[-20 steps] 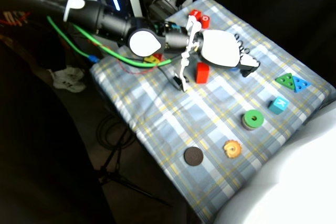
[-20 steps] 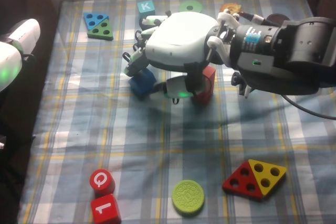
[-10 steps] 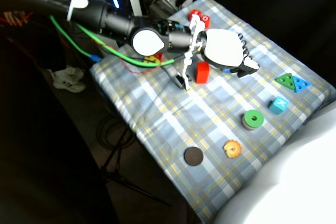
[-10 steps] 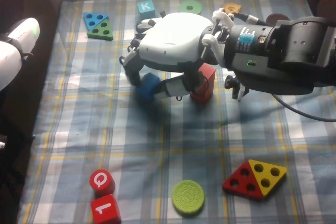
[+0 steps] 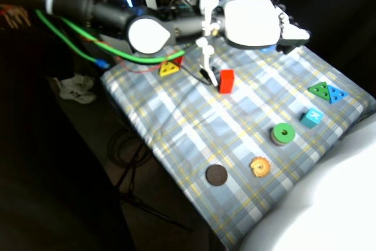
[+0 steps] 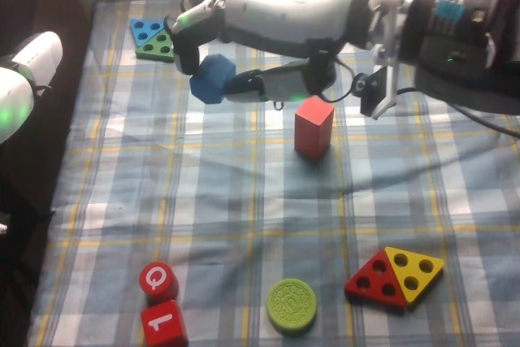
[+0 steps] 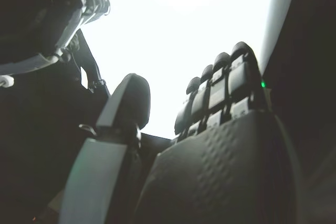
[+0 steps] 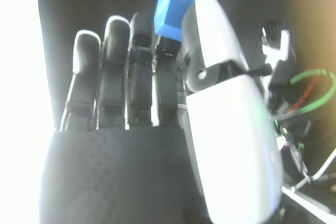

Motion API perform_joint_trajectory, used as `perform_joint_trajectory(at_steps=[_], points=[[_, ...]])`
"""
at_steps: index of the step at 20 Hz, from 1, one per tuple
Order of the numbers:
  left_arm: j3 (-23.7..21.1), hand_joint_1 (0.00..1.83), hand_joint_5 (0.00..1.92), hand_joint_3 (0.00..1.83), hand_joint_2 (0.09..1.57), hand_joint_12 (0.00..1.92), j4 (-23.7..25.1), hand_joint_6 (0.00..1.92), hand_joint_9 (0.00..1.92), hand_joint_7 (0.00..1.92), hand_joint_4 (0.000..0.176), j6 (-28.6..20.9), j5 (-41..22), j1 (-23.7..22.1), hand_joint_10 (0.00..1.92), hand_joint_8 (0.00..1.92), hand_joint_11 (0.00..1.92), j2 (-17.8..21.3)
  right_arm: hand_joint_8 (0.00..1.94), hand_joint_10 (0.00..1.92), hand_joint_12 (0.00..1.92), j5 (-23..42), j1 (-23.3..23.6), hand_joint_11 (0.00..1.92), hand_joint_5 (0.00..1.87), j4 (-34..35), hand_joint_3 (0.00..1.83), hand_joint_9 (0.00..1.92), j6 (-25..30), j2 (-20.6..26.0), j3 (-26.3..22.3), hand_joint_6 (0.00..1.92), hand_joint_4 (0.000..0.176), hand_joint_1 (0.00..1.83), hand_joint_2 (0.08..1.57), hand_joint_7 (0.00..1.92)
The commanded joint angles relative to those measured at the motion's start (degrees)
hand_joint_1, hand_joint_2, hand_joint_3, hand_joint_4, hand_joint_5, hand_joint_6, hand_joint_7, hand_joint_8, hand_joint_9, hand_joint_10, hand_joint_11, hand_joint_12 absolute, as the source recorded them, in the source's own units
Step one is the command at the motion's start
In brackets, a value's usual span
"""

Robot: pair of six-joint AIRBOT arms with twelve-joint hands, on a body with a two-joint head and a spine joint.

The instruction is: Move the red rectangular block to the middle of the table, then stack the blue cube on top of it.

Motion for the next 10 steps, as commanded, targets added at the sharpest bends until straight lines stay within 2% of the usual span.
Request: perform_joint_trajectory(at_steps=[1,2,3,4,5,6,7,8,9,10], points=[[0.08,0.83,0.00,0.00,1.52,0.00,1.79,0.00,0.00,0.00,0.077,-0.34,-6.96,-0.45,0.00,0.00,0.00,0.14,1.61,1.45,1.92,7.69,1.37,0.01,0.72,1.28,0.01,0.34,0.23,0.57,-0.33,1.45,0.000,1.10,1.31,0.54],[0.07,0.83,0.00,0.00,1.52,0.00,1.78,0.00,0.00,0.00,0.074,-0.34,-6.88,-0.44,0.00,0.00,0.00,0.15,1.69,1.76,1.86,8.24,1.46,0.04,0.63,1.30,0.00,0.37,0.61,1.58,-0.82,1.59,0.000,1.22,1.37,0.41],[0.07,0.79,0.00,0.00,1.52,0.00,1.78,0.00,0.00,0.00,0.083,-0.34,-6.81,-0.44,0.00,0.00,0.00,0.15,1.76,1.57,1.88,8.51,1.56,0.01,0.60,1.31,0.00,0.20,0.62,2.32,-1.26,1.67,0.000,1.07,1.41,0.38],[0.07,0.75,0.00,0.01,1.52,0.00,1.78,0.00,0.00,0.00,0.091,-0.34,-6.68,-0.44,0.00,0.00,0.00,0.16,1.74,1.44,1.81,8.78,1.64,0.00,0.60,1.31,0.00,0.19,0.62,3.28,-1.82,1.73,0.000,1.04,1.42,0.37],[0.08,0.72,0.00,0.01,1.53,0.00,1.80,0.00,0.00,0.00,0.091,-0.34,-6.43,-0.44,0.00,0.00,0.00,0.18,1.76,1.37,1.71,9.01,1.65,0.00,0.59,1.26,0.00,0.08,0.62,4.56,-2.60,1.74,0.000,1.04,1.43,0.33],[0.10,0.68,0.00,0.01,1.53,0.00,1.84,0.00,0.00,0.00,0.096,-0.34,-6.17,-0.44,0.00,0.00,0.00,0.20,1.44,1.39,1.63,9.13,1.65,0.00,0.44,1.22,0.01,0.04,0.62,5.54,-3.20,1.83,0.000,0.81,1.47,0.23],[0.11,0.65,0.00,0.01,1.54,0.00,1.84,0.00,0.00,0.00,0.084,-0.34,-6.00,-0.44,0.00,0.00,0.00,0.20,1.68,1.51,1.85,9.22,1.65,0.00,0.52,1.12,0.00,0.10,0.62,6.22,-3.65,1.82,0.000,0.97,1.44,0.35],[0.12,0.65,0.01,0.01,1.54,0.00,1.84,0.00,0.00,0.00,0.076,-0.34,-5.94,-0.44,0.00,0.00,0.00,0.18,1.54,1.57,1.91,9.26,1.65,0.00,0.49,1.12,0.00,0.02,0.62,6.56,-3.86,1.76,0.006,0.82,1.42,0.21],[0.12,0.69,0.01,0.01,1.54,0.00,1.84,0.00,0.00,0.00,0.064,-0.34,-5.82,-0.44,0.00,0.00,0.00,0.16,1.60,1.72,1.92,9.27,1.65,0.00,0.49,1.12,0.00,0.10,0.73,6.89,-4.12,1.75,0.131,0.72,1.41,0.27],[0.14,0.72,0.00,0.00,1.53,0.00,1.84,0.00,0.00,0.00,0.064,-0.35,-5.59,-0.44,0.00,0.00,0.00,0.14,1.51,1.70,1.92,9.27,1.64,0.00,0.58,0.42,0.00,0.10,1.90,7.28,-4.17,1.62,0.105,0.81,1.35,0.30]])
